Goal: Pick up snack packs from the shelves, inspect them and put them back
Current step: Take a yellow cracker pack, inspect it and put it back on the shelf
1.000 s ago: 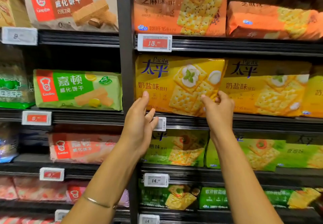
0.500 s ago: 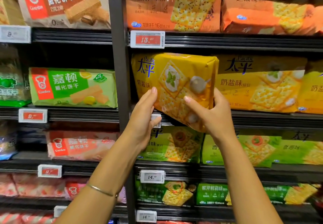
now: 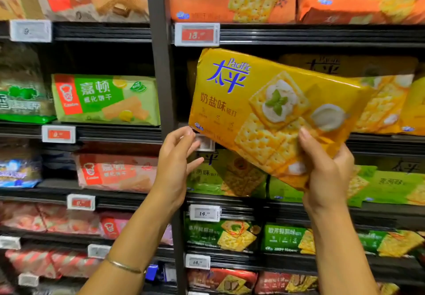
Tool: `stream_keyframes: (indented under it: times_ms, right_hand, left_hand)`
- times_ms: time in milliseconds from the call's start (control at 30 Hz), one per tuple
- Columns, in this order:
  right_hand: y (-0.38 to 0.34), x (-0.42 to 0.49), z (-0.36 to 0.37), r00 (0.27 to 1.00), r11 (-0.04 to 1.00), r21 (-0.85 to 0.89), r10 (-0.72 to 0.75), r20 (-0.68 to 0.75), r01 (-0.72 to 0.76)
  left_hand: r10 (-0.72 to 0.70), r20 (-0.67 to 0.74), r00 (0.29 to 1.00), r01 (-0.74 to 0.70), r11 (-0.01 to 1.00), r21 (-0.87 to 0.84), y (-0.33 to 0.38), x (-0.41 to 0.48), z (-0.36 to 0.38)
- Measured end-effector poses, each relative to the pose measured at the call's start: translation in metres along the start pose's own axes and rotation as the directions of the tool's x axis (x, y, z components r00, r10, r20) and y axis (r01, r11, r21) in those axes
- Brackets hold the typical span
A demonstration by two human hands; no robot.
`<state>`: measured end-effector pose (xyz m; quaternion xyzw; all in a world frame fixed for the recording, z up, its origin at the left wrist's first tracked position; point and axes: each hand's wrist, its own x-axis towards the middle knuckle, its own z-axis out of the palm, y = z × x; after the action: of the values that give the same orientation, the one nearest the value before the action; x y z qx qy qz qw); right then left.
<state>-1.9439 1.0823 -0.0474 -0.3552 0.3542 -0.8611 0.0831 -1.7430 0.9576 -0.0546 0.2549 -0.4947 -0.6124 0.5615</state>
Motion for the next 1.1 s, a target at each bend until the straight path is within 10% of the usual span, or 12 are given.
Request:
stream_keyframes:
  times_ms: [233,500,733,933,1100]
  right_hand:
    - [0.015,-0.034,-0.029,0.931,0.913,0.2,0.33,0.155,-0.356]
    - [0.029,-0.072,-0.052,0.745,0.775,-0.009,0.61,0.27,-0.632]
    - [0.034,-0.091,-0.046,0.574,0.706,-0.276,0.698,0.428,-0.652]
    - [0.036,-0.093,-0.043,0.431,0.602,-0.333,0.775,0.462,-0.726]
    - [0.048,-0.098,-0.043,0.479,0.582,-0.481,0.813,0.331,-0.656]
  left_hand:
    - [-0.001,0.121,0.993,0.012,0.996,-0.089,-0.007,-0.033,-0.043]
    - [-0.171,0.279,0.945,0.161,0.985,0.058,-0.036,-0.071,-0.139]
    - [-0.356,-0.15,0.922,0.361,0.932,0.009,-0.079,-0.095,-0.127]
    - [-0.422,-0.184,0.888,0.414,0.907,-0.085,-0.094,-0.109,-0.137]
    - [-0.486,-0.163,0.859,0.475,0.874,-0.103,-0.095,-0.114,-0.15]
